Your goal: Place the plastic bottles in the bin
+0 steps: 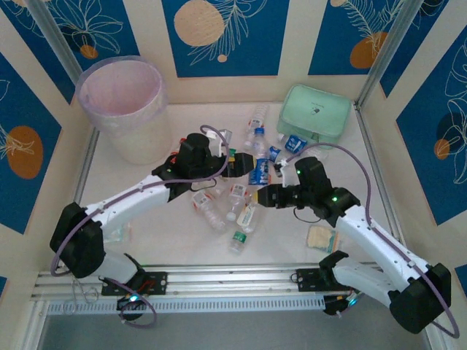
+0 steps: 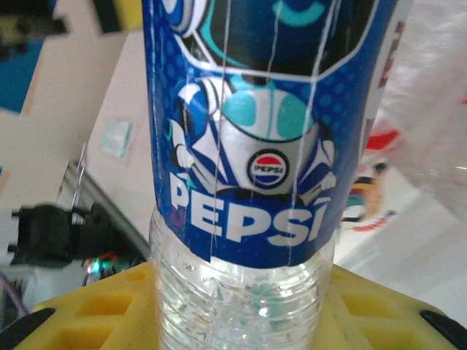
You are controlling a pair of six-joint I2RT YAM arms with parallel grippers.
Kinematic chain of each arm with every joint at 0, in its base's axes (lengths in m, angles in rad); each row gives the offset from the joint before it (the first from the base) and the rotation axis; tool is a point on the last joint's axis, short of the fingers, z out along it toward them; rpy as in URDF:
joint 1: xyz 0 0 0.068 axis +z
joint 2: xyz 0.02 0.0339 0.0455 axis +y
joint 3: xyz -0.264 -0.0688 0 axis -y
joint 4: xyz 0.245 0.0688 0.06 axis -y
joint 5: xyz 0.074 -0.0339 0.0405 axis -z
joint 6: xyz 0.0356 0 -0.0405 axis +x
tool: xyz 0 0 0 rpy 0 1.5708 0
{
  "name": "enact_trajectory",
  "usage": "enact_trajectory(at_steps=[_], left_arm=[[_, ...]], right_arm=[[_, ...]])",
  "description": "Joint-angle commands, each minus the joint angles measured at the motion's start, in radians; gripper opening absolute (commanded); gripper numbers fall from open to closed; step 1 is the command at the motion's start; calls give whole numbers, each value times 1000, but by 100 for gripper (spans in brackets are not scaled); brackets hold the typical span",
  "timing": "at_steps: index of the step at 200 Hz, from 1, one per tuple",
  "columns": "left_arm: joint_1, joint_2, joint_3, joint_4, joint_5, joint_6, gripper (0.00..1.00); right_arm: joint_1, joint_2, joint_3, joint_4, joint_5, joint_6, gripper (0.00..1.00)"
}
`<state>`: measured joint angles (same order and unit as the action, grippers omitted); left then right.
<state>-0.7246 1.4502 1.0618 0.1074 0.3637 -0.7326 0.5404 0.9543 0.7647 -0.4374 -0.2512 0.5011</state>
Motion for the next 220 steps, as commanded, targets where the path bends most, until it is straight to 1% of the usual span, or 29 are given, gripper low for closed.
enact_trajectory(at_steps=[1,13,46,57,75,93,99,106,109,123,136,143,152,168,191,205,220], left_arm=[[-7,15,-17,154,47,-68,95],[-7,29,-13,171,44,-83,91],[-7,48,-8,172,40,-94,70],[-7,48,-13,174,37,-101,67],[-6,51,-10,171,34,-98,59],[-2,60,12,150,25,-90,54],[-2,62,21,143,26,-86,53],[-2,62,33,134,26,-77,51],[0,63,38,130,26,-72,51],[6,66,61,107,21,-52,48],[24,68,84,94,30,-43,47],[38,64,101,78,37,-33,46],[60,56,131,52,38,-11,45],[101,42,207,-26,26,44,42],[162,13,319,-124,-24,115,39],[205,-14,352,-161,-75,140,35],[269,-49,391,-204,-108,151,29]], right_arm=[[48,30,19,34,-29,-78,25],[69,41,28,26,-20,-85,24],[79,44,16,37,8,-82,23],[79,41,12,43,13,-78,23],[79,44,14,55,13,-79,23],[78,45,23,44,22,-82,24],[76,44,25,42,24,-82,29],[70,43,25,44,22,-81,32],[67,43,24,46,19,-81,36],[41,51,33,40,-12,-72,57],[10,61,49,20,-27,-67,80],[-5,63,59,4,-15,-69,88],[-24,56,72,-17,6,-73,94],[-66,20,84,-44,27,-68,100],[-155,-35,60,-74,58,-23,99],[-208,-46,22,-81,56,0,99],[-239,-49,-19,-81,52,21,99]])
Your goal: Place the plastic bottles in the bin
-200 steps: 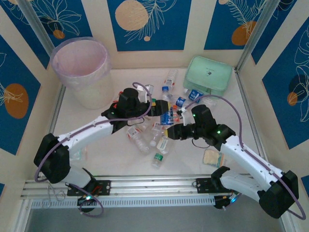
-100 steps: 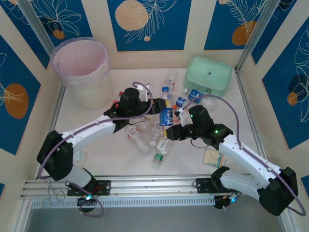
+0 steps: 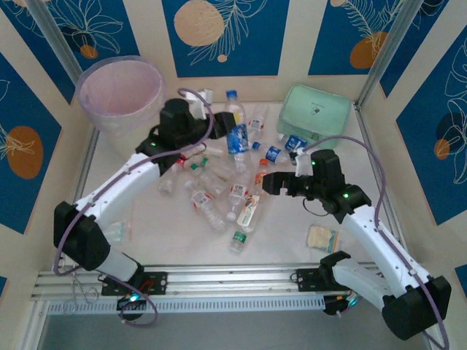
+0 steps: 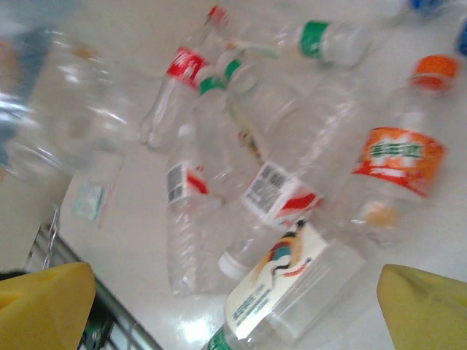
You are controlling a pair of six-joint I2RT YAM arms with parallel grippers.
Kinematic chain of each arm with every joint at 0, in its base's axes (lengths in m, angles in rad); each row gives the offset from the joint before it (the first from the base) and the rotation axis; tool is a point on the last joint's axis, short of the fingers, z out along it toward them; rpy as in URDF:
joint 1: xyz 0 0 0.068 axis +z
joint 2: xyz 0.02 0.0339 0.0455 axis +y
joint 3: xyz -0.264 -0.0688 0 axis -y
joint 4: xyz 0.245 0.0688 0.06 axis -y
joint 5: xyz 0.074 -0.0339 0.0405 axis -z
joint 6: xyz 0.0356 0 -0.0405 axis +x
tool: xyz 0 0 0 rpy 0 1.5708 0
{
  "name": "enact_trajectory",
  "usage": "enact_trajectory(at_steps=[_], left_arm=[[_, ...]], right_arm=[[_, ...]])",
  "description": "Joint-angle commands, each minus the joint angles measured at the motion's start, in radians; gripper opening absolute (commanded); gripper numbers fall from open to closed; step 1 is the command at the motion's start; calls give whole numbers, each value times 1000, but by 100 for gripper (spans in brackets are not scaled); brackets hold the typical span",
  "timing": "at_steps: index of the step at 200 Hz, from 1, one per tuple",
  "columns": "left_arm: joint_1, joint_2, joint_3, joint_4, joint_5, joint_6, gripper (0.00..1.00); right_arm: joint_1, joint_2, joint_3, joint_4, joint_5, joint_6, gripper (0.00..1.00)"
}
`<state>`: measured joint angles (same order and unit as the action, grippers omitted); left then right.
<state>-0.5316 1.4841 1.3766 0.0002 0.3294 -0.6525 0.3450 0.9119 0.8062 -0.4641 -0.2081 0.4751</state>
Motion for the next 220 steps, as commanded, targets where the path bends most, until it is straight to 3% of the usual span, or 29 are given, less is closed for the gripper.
enact_trajectory(at_steps=[1,8,29,73,103,170,198,220], left_arm=[[82,-86,79,-101,-75,71,29],[120,-107,97,-117,-87,79,25],[217,-173,139,-154,-154,143,0],[406,-187,279,-295,-243,232,0],[528,-78,376,-378,-282,243,0],[597,309,745,-619,-369,367,0],[598,392,770,-694,-395,414,0],[598,439,760,-738,-355,447,0]], right_arm=[[-45,-8,-64,-53,8,47,99],[-52,-6,-79,-48,4,60,99],[-63,9,-78,-60,-27,70,100],[-66,101,-18,-82,-59,43,100],[-66,134,26,-120,-76,9,100],[-75,52,10,-244,-52,-30,99],[-83,22,-17,-272,-25,-18,99],[-92,8,-25,-278,-21,-13,99]])
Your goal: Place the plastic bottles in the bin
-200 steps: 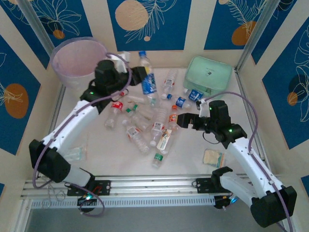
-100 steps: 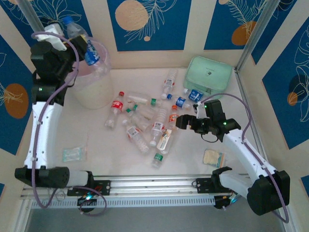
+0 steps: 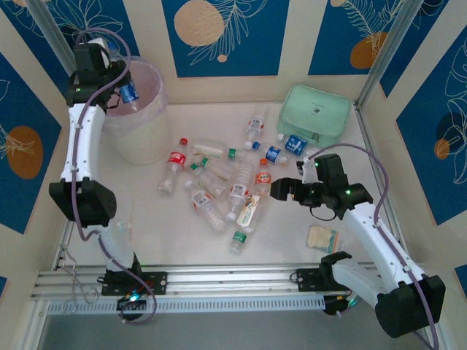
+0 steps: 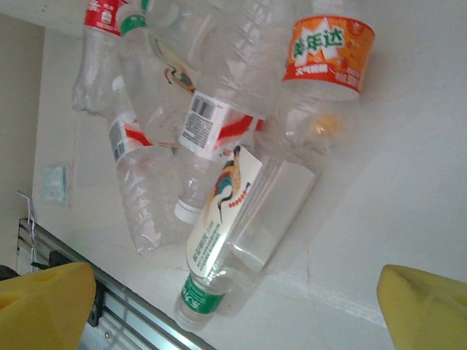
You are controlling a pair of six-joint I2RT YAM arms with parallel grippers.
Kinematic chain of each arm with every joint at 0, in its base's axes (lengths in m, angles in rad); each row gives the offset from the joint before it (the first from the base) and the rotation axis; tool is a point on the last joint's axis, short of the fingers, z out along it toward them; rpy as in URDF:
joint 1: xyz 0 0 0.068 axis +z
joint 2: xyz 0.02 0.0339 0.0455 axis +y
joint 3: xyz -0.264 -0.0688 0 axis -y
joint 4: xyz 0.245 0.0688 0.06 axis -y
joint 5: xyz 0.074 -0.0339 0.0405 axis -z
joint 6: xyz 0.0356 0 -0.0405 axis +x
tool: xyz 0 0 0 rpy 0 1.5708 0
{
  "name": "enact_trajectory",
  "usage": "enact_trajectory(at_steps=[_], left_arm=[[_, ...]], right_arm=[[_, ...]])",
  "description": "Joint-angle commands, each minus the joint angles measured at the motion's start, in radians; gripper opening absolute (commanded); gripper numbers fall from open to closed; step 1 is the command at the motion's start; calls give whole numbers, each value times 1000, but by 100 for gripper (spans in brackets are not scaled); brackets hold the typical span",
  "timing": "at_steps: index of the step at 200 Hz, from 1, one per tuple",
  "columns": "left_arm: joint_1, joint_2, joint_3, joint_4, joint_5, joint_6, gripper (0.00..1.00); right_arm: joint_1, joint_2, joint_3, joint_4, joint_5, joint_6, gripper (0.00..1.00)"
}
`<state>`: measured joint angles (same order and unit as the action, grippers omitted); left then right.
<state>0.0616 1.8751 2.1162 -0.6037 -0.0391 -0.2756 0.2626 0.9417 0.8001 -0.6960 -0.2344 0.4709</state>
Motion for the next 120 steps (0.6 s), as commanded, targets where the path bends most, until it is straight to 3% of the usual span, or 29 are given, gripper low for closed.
enact_trajectory(at_steps=[1,92,107,120], left_arm=[[4,51,19,-137,15,71,0],[1,234,-59,-265,51,238,0],[1,243,-95,-249,63,249,17],[1,246,-130,-228,70,256,23]], right_arm=[[-9,-21,-19,-46,5,-9,99],[-19,-30,-23,-48,45,30,99],[-25,-31,-29,-45,52,36,99],[-32,-33,-32,-41,56,44,99]])
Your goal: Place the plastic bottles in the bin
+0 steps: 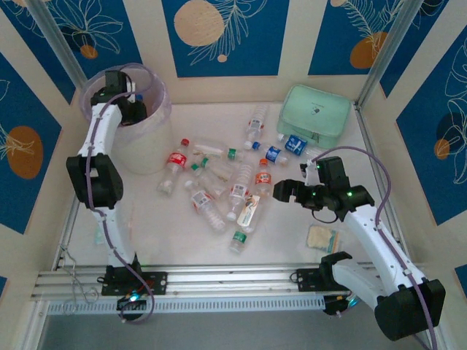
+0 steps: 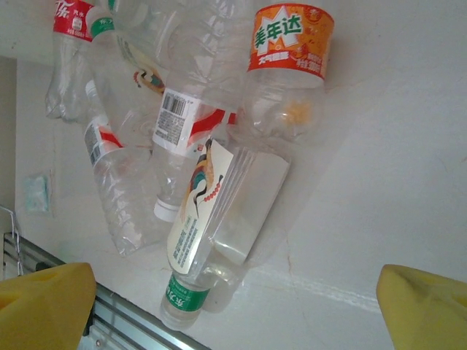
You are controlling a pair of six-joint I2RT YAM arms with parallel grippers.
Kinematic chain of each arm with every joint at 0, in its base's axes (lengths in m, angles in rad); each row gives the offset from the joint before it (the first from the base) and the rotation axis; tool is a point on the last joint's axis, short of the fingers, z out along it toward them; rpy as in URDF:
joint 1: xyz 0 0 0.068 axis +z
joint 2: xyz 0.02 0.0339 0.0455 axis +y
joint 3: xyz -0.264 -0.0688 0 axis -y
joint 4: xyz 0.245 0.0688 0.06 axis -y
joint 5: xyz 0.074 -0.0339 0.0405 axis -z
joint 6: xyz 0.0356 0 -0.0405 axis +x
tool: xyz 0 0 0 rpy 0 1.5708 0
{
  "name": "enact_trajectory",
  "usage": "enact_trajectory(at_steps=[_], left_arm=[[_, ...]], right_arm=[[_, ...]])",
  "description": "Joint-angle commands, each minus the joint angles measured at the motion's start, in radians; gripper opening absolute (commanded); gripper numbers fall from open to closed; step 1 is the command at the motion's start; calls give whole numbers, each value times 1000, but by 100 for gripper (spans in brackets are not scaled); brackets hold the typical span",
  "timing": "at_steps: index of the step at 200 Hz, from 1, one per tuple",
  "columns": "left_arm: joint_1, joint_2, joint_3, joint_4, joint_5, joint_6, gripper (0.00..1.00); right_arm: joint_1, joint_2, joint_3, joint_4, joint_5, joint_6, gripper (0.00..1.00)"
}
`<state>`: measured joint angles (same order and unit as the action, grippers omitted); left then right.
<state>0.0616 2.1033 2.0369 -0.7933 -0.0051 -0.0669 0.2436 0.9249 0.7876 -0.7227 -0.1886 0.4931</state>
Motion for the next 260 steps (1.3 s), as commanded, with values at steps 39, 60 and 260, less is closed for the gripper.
enact_trajectory(at_steps=[39,60,260], left_arm=[[1,35,-93,-6,56,42,48],[1,28,-93,-16,63,45,62],[-3,-753,-230,9,321,-118,94]], right_arm=[[-36,-29,-30,5,13,59,99],[-55,-26,-48,20,2,82,99],[65,227,-218,463,-182,361,93]])
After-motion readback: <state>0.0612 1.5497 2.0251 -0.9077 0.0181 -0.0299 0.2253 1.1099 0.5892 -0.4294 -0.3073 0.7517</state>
